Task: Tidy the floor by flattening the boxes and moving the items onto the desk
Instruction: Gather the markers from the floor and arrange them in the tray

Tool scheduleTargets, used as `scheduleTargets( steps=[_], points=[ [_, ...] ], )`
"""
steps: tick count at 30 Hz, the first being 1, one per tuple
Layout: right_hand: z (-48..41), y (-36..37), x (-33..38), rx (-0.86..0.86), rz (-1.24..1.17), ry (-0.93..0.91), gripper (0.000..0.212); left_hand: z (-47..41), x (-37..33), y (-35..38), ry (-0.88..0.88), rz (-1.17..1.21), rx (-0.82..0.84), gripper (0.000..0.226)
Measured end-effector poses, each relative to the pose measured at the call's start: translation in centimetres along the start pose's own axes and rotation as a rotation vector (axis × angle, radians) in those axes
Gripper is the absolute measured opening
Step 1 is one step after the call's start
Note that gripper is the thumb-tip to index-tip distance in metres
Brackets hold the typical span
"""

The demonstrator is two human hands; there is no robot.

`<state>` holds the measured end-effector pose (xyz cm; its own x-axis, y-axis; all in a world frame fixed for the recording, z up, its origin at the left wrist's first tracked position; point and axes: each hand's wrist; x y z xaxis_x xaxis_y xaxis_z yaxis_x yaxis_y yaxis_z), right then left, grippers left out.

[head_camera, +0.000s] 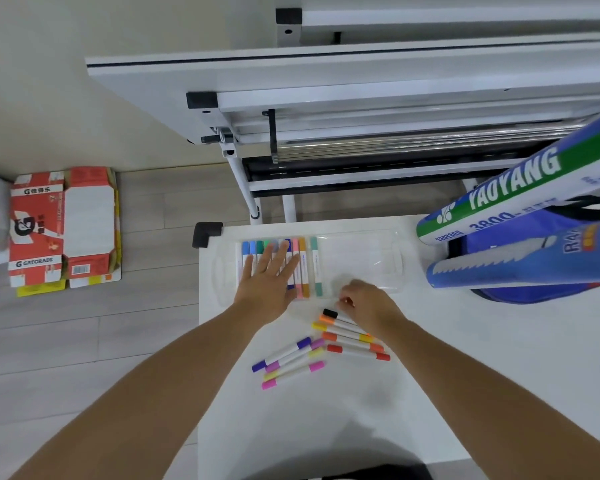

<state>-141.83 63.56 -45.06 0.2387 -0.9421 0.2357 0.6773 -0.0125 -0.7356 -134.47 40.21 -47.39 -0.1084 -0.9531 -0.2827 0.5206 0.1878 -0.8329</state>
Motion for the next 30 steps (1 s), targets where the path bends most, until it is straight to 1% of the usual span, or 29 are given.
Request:
scheduleTargets(
  steps=[2,5,7,11,13,14,16,19,21,24,26,30],
  points=[
    [1.4,1.3,-2.1,0.006,0.056,-0.028,0.019,-0.6,-0.2,-0.1,-0.008,0.008,0.025,0.075],
    [2.4,2.8,-3.9,-0.017,0.08,0.006,0.018,-1.0,-0.2,0.1,-0.031,0.014,0.053,0.075],
    [2.5,3.2,-4.1,-0.043,0.066,0.023,0.019,-0.9,-0.2,0.1,-0.035,0.019,0.063,0.075],
    [2.3,3.5,-3.5,-0.051,0.153,-0.001,0.019,-1.0,-0.3,-0.2,-0.033,0.032,0.088,0.076],
    [2.5,3.4,-3.2,-0.071,0.142,0.002,0.017,-1.0,-0.3,-0.2,-0.035,0.034,0.103,0.075],
    [2.5,3.3,-3.0,-0.082,0.09,0.016,0.016,-1.0,-0.2,-0.2,-0.035,0.036,0.108,0.075],
    [2.4,2.6,-2.4,-0.091,-0.11,0.086,0.014,-1.0,-0.2,-0.1,-0.029,0.045,0.117,0.075],
    [1.5,0.9,-0.9,-0.05,-0.41,0.206,0.015,-1.1,-0.2,0.0,-0.033,0.056,0.165,0.073],
    [0.9,-0.1,0.1,-0.022,-0.529,0.251,0.015,-1.2,-0.3,0.1,-0.044,0.065,0.208,0.072],
    [-0.3,-1.2,1.2,0.002,-0.588,0.265,0.015,-1.6,-0.3,0.3,-0.054,0.078,0.233,0.073],
    [-1.1,-1.6,1.8,-0.004,-0.606,0.254,0.019,-1.6,-0.3,0.3,-0.055,0.082,0.241,0.073],
    [-2.7,-2.0,2.8,0.034,-0.663,0.293,0.023,-1.6,-0.2,0.4,-0.054,0.082,0.256,0.072]
  ],
)
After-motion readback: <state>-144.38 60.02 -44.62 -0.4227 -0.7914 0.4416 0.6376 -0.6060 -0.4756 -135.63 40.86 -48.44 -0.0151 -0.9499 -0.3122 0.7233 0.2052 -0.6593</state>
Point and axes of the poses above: each hand's wrist, its own z-axis away from the middle knuckle, its own y-axis out of the palm, x = y × z, and after that the axes turned 14 degrees about y, right-handed
